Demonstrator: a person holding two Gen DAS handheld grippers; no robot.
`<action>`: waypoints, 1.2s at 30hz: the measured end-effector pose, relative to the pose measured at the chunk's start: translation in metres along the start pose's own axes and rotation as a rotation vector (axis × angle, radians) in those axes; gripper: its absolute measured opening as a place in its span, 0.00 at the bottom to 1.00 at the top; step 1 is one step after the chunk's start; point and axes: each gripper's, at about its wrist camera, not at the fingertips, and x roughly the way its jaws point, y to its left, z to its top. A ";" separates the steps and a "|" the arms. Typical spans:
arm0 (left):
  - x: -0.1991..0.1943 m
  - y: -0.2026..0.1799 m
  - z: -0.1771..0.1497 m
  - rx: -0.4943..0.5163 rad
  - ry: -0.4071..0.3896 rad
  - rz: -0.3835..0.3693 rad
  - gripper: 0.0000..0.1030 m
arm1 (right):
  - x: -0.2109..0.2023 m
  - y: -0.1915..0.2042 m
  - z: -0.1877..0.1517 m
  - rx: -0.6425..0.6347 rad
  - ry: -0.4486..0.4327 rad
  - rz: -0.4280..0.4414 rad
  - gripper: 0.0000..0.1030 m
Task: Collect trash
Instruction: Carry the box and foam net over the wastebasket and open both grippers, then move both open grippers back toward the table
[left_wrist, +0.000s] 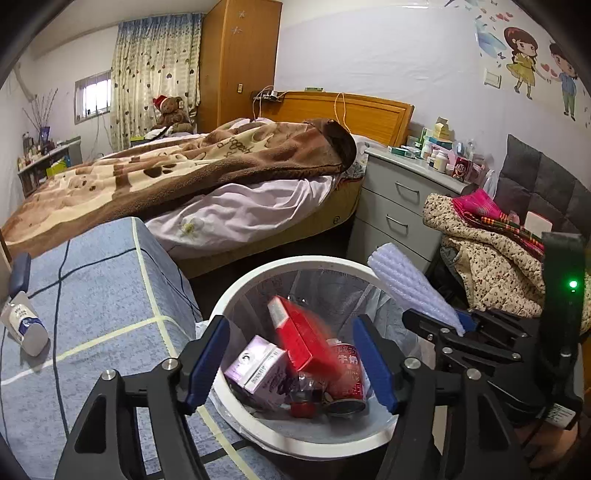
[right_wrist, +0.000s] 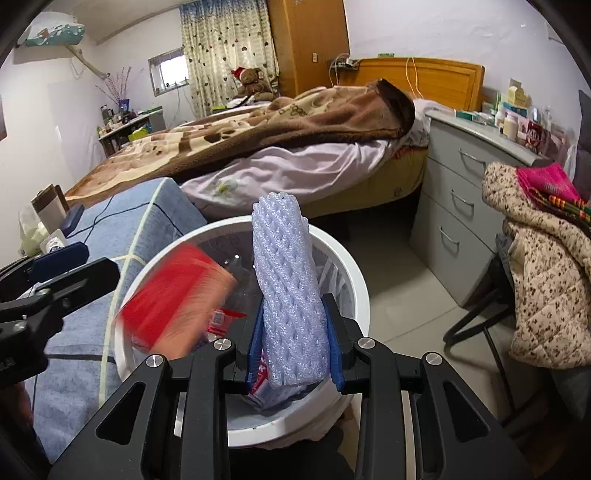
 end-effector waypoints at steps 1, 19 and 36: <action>0.000 0.001 0.000 -0.002 -0.002 -0.004 0.69 | 0.000 0.000 0.000 0.002 0.001 0.004 0.32; -0.028 0.020 -0.004 -0.035 -0.036 0.039 0.71 | -0.014 0.012 0.004 -0.009 -0.040 0.002 0.61; -0.078 0.070 -0.016 -0.095 -0.082 0.155 0.71 | -0.019 0.054 0.008 -0.064 -0.076 0.074 0.61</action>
